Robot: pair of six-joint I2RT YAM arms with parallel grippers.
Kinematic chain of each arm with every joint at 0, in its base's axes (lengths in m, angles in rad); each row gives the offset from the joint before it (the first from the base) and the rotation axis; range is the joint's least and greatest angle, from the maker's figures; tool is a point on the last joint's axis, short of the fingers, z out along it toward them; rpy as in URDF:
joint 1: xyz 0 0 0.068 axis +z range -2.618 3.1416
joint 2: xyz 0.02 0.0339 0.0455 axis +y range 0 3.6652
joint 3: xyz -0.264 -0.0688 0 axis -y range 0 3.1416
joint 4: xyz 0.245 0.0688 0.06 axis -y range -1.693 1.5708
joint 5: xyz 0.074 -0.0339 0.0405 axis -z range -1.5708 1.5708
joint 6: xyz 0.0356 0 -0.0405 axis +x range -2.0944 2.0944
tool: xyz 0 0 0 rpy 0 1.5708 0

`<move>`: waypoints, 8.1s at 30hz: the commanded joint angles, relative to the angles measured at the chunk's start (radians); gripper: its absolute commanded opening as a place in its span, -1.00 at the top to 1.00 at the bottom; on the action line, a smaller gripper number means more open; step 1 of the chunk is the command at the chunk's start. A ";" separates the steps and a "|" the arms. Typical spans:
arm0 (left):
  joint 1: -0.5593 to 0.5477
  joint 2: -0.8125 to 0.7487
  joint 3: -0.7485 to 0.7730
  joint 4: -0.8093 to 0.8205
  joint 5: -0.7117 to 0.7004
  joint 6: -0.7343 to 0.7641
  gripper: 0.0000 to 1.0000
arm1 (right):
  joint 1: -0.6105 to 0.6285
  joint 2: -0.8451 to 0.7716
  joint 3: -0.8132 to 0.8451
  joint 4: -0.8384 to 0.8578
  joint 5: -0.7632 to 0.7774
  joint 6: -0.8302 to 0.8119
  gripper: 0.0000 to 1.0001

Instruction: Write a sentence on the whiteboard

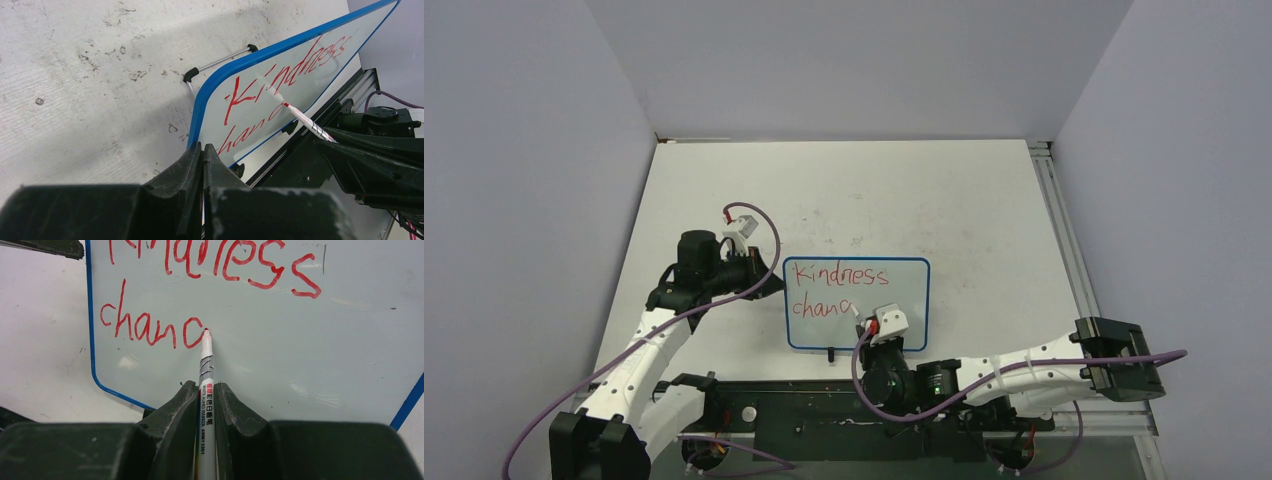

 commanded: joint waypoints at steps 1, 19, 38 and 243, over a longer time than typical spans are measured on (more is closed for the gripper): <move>-0.003 -0.005 0.041 0.019 0.015 0.006 1.00 | -0.010 -0.007 0.002 0.013 0.026 -0.007 0.89; -0.003 -0.013 0.040 0.020 0.020 0.006 1.00 | 0.068 0.052 0.009 -0.181 -0.022 0.207 0.89; -0.005 -0.011 0.039 0.021 0.023 0.005 1.00 | 0.070 0.132 0.061 0.061 -0.032 0.019 0.89; -0.003 0.001 0.039 0.024 0.022 0.004 1.00 | 0.023 -0.163 0.003 -0.364 0.056 0.214 0.89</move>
